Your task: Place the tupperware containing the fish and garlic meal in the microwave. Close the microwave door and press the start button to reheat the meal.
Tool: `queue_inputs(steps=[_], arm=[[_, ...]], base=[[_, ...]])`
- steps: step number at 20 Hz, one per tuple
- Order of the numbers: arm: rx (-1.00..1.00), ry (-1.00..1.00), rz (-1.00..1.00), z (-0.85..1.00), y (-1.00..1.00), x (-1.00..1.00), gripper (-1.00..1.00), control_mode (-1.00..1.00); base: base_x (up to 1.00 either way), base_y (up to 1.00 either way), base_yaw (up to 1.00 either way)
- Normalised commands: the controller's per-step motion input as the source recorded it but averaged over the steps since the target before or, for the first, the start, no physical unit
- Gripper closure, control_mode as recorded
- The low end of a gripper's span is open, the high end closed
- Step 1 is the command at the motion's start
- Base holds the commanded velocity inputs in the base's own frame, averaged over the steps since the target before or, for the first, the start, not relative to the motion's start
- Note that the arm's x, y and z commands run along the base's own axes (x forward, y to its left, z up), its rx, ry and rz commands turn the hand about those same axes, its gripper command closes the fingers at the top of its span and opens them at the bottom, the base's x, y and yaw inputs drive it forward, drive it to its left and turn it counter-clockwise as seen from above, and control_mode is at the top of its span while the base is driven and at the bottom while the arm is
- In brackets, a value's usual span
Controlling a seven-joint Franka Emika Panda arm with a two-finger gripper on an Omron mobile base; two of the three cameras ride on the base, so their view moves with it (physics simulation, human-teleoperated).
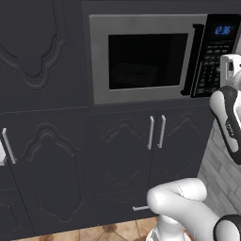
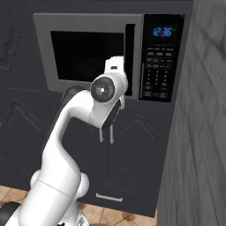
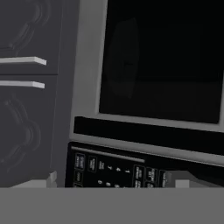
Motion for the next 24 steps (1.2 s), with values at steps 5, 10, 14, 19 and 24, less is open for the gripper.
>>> queue_inputs(steps=[5, 10, 14, 19, 24], arm=[[0.00, 0.11, 0.00, -0.11, -0.32, -0.03, 1.00, -1.00], [0.00, 0.04, 0.00, -0.40, -0.05, 0.01, 1.00, -1.00], [0.04, -0.01, 0.00, -0.55, 0.00, 0.11, 1.00, -1.00], [0.09, -0.02, 0.00, -0.41, 0.00, 0.22, 1.00, -1.00], [0.10, -0.02, 0.00, -0.23, -0.01, 0.26, 1.00, -1.00]], base=[[0.00, 0.00, 0.00], [0.00, 0.00, 0.00], [0.00, 0.00, 0.00], [0.00, 0.00, 0.00], [0.00, 0.00, 0.00]])
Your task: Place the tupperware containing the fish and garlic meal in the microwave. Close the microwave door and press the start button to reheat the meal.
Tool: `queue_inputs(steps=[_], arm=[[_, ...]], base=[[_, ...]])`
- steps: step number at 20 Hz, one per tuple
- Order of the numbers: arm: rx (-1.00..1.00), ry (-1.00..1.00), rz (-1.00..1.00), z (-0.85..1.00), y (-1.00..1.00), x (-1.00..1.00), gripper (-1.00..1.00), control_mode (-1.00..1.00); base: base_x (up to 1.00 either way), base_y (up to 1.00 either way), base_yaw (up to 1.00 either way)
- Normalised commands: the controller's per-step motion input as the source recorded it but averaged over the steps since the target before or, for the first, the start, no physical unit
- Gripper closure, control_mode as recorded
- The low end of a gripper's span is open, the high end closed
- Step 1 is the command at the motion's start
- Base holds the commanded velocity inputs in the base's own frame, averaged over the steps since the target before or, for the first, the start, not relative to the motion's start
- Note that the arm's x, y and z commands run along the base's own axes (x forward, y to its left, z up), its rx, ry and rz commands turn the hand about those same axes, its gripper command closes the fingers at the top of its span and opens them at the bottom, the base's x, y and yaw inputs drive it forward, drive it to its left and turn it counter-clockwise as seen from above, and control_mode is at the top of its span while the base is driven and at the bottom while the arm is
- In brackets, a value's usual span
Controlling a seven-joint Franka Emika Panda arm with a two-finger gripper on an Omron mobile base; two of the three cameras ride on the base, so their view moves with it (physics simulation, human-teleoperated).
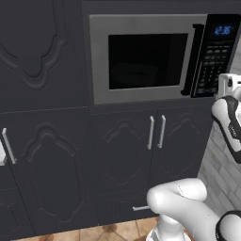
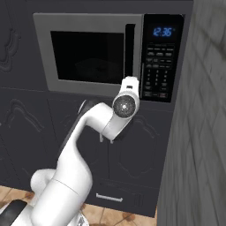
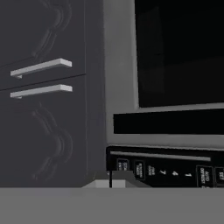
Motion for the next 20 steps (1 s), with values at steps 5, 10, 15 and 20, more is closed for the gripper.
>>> queue_inputs(steps=[5, 10, 15, 20], arm=[[0.06, 0.00, 0.01, -0.02, -0.06, 0.20, 1.00, -1.00], [0.03, 0.00, 0.01, 0.00, -0.19, 0.11, 1.00, -1.00], [0.01, -0.01, 0.01, 0.00, -0.05, 0.17, 1.00, -1.00], [0.02, -0.02, 0.01, 0.00, -0.01, 0.27, 1.00, -1.00]], base=[[0.00, 0.00, 0.00], [0.00, 0.00, 0.00], [0.00, 0.00, 0.00], [0.00, 0.00, 0.00]])
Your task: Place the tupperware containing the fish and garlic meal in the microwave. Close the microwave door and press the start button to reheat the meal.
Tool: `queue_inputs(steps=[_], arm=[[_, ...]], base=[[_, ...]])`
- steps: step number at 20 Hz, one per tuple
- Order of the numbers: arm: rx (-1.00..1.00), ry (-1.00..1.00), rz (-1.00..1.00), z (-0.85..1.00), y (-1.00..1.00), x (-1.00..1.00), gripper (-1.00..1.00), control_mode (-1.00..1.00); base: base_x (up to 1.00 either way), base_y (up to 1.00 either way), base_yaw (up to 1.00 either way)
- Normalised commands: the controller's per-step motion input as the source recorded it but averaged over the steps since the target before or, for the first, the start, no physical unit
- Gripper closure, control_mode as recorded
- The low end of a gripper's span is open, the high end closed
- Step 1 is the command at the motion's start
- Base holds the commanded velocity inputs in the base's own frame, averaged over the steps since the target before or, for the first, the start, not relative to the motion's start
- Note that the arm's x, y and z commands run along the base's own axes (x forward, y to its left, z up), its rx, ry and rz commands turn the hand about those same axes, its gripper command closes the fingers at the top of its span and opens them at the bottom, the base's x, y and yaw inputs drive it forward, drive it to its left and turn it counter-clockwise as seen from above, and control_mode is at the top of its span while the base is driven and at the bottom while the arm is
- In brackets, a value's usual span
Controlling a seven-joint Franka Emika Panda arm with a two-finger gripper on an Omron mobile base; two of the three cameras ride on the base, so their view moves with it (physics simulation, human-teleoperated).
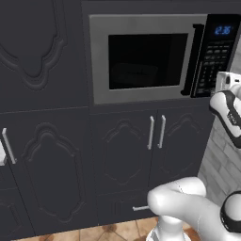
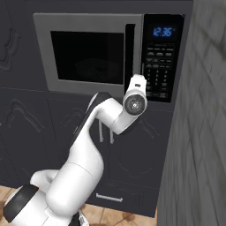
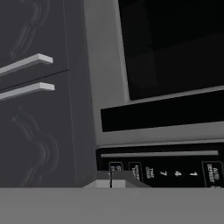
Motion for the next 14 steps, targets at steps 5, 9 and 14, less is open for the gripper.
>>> queue_inputs(steps=[5, 9, 14], arm=[[0.04, -0.04, 0.02, -0.04, -0.09, 0.30, 1.00, -1.00], [0.03, -0.02, 0.03, -0.12, -0.09, 0.30, 1.00, -1.00], [0.02, -0.02, 0.02, -0.17, -0.13, 0.29, 1.00, -1.00]], base=[[0.00, 0.00, 0.00], [0.00, 0.00, 0.00], [0.00, 0.00, 0.00]])
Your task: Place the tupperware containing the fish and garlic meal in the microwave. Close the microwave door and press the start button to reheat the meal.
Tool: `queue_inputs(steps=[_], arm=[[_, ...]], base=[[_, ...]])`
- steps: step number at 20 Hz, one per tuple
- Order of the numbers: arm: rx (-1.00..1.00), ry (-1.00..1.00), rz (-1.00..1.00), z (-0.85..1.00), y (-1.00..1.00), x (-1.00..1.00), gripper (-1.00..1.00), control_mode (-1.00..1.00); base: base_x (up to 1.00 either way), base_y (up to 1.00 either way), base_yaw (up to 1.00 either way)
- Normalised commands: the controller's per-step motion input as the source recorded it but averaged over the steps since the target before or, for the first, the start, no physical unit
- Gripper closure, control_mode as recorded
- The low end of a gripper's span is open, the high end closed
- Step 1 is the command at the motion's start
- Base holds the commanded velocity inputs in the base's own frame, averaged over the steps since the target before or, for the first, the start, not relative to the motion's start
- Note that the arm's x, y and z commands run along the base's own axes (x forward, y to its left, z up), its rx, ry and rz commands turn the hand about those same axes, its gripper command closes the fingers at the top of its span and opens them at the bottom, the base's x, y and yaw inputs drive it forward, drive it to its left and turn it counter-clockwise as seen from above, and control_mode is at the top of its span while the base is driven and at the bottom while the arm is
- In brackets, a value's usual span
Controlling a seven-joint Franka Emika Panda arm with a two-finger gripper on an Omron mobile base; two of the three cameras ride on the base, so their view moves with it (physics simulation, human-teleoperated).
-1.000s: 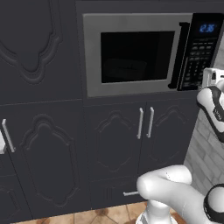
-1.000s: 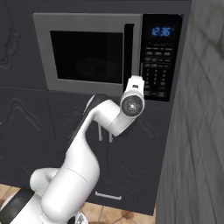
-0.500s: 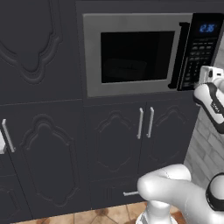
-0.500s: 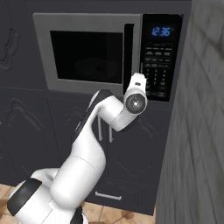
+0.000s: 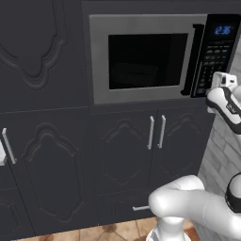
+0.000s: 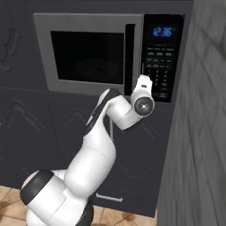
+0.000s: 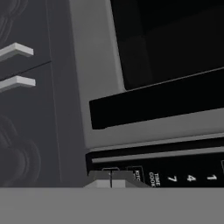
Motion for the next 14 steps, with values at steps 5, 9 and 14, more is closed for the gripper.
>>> queue_inputs(steps=[5, 9, 14], arm=[[0.01, -0.01, 0.02, -0.18, -0.15, 0.29, 1.00, -1.00], [0.01, -0.02, 0.01, -0.18, -0.13, 0.34, 1.00, -1.00], [0.00, -0.03, 0.00, -0.13, -0.15, 0.38, 1.00, -1.00]], base=[[0.00, 0.00, 0.00], [0.00, 0.00, 0.00], [0.00, 0.00, 0.00]])
